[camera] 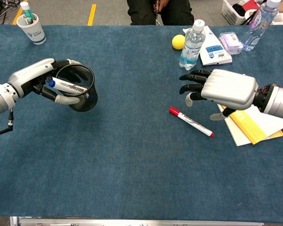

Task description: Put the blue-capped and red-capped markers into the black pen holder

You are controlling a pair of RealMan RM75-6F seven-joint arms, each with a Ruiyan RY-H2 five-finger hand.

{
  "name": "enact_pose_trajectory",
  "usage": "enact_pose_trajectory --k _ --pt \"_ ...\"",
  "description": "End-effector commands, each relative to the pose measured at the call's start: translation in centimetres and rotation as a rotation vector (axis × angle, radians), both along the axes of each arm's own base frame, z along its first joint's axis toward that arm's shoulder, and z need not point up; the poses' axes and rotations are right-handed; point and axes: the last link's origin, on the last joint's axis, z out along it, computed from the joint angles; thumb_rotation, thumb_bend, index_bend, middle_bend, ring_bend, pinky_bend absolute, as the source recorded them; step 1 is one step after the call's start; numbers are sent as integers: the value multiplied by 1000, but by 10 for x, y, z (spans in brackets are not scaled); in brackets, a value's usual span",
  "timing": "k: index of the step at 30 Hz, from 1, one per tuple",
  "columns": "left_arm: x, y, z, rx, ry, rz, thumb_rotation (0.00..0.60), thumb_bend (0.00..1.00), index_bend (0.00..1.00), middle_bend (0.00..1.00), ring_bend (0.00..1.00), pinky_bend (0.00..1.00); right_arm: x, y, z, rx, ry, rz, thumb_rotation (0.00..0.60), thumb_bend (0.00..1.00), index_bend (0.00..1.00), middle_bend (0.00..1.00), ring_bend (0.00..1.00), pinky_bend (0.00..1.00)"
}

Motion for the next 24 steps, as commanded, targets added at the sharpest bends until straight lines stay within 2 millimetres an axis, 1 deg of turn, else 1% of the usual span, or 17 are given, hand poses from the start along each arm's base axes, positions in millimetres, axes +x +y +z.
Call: enact_pose_trajectory --k 1,5,10,18,24 --pt "0 -1 0 0 -4 0 542 168 217 351 299 224 -4 7 -11 17 17 49 600 100 400 236 58 136" --pt "-1 -1 1 1 -4 3 543 168 217 351 299 224 -8 9 -16 11 22 77 600 127 400 236 58 136" --pt "-2 -2 1 -5 -4 12 544 168 217 351 299 224 -13 10 -22 6 10 74 600 129 400 236 58 136" --pt "2 -2 2 -8 -7 -2 543 167 217 351 299 224 -17 9 -29 2 17 86 600 133 400 236 58 136" --pt "1 -3 1 -14 -4 3 543 167 217 351 299 224 -17 9 -33 -1 16 99 600 134 400 236 58 136"
